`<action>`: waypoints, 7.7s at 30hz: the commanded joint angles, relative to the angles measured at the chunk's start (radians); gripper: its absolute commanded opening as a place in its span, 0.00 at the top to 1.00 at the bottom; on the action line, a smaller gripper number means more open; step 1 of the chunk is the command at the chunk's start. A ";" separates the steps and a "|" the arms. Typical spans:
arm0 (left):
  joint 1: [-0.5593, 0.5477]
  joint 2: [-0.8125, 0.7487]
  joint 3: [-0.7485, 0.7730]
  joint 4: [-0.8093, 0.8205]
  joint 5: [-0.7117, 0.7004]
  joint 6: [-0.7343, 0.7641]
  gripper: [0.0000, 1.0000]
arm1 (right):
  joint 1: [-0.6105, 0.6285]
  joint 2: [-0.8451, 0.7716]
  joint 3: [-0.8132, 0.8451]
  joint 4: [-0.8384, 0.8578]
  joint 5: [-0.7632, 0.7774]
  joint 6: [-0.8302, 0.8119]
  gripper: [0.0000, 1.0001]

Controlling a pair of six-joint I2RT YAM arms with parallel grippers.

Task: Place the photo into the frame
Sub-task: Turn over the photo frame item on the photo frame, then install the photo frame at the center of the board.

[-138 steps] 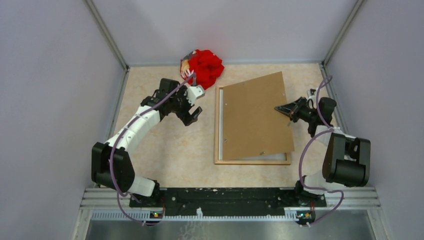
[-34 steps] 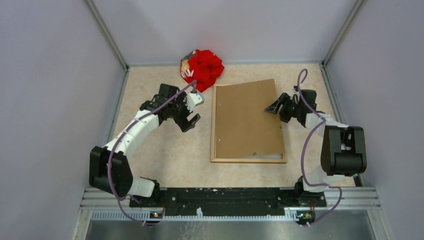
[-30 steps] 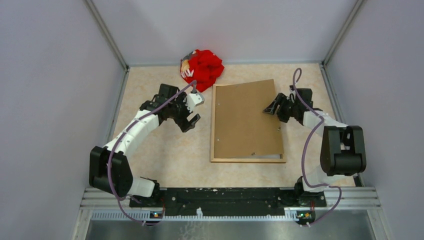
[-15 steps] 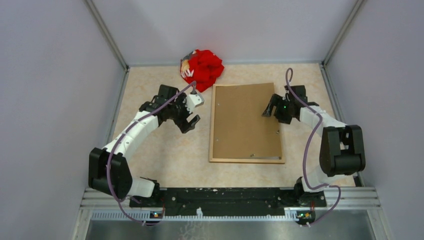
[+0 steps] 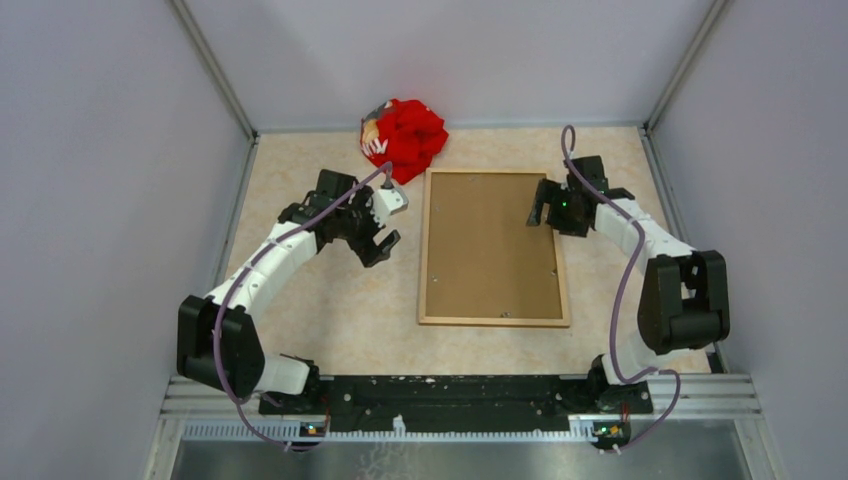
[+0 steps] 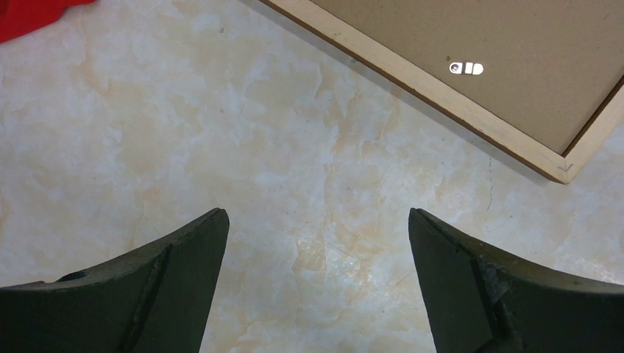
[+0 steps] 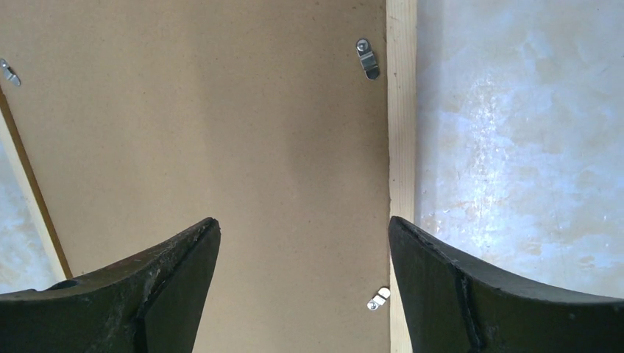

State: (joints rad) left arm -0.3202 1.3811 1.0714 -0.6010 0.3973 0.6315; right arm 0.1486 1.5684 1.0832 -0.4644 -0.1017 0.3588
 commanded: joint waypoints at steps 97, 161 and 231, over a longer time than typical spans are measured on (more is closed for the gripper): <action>-0.015 0.628 0.238 0.040 0.456 -0.297 0.83 | 0.553 0.250 -0.239 0.847 -0.349 0.279 0.67; -0.016 0.604 0.226 0.014 0.446 -0.268 0.86 | 0.565 0.169 -0.339 0.893 -0.302 0.387 0.71; -0.014 0.562 0.256 -0.033 0.443 -0.250 0.87 | 0.581 0.086 -0.325 0.885 -0.305 0.351 0.62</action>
State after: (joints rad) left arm -0.3321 1.9869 1.3090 -0.6369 0.8333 0.3660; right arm 0.7177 1.6428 0.8169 0.3817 -0.4198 0.7006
